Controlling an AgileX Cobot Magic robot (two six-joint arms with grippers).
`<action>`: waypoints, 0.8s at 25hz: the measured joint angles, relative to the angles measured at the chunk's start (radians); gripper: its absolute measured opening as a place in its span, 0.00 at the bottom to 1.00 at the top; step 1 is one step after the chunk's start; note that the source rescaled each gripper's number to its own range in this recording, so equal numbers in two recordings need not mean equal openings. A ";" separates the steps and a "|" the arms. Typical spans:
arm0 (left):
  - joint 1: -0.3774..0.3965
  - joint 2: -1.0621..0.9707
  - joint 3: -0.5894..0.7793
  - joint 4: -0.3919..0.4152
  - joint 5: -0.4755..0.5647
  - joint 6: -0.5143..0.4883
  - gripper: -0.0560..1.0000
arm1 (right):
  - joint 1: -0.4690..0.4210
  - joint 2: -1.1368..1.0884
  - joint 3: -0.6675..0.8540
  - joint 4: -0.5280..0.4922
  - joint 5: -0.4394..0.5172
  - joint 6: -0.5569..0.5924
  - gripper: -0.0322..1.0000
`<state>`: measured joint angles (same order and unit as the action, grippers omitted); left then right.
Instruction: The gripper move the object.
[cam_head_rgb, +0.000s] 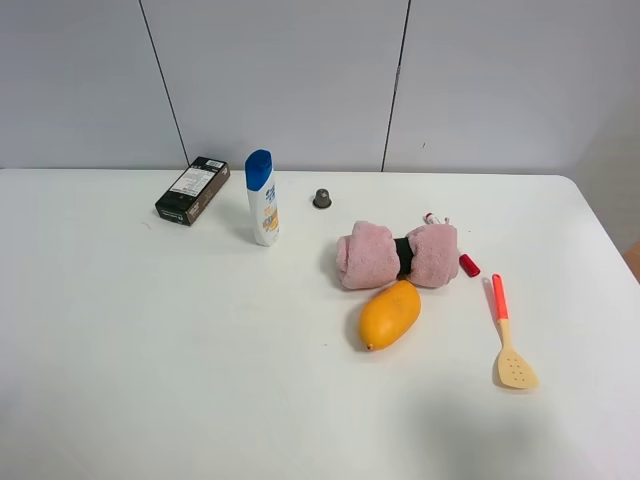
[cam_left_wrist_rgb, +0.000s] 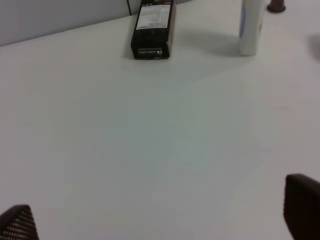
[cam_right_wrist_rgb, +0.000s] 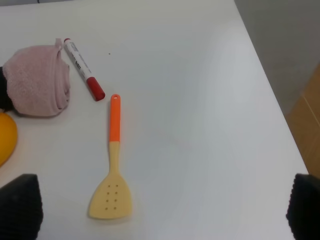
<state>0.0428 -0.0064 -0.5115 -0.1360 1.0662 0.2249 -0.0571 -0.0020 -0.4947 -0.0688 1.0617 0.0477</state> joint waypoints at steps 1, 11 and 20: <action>0.000 0.000 0.000 0.010 0.000 -0.014 1.00 | 0.000 0.000 0.000 0.000 0.000 0.000 1.00; 0.006 0.000 0.001 0.063 -0.004 -0.078 1.00 | 0.000 0.000 0.000 0.000 0.000 0.000 1.00; -0.004 0.000 0.001 0.064 -0.007 -0.081 1.00 | 0.000 0.000 0.000 0.000 0.000 0.000 1.00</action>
<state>0.0387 -0.0064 -0.5107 -0.0720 1.0595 0.1435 -0.0571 -0.0020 -0.4947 -0.0688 1.0617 0.0477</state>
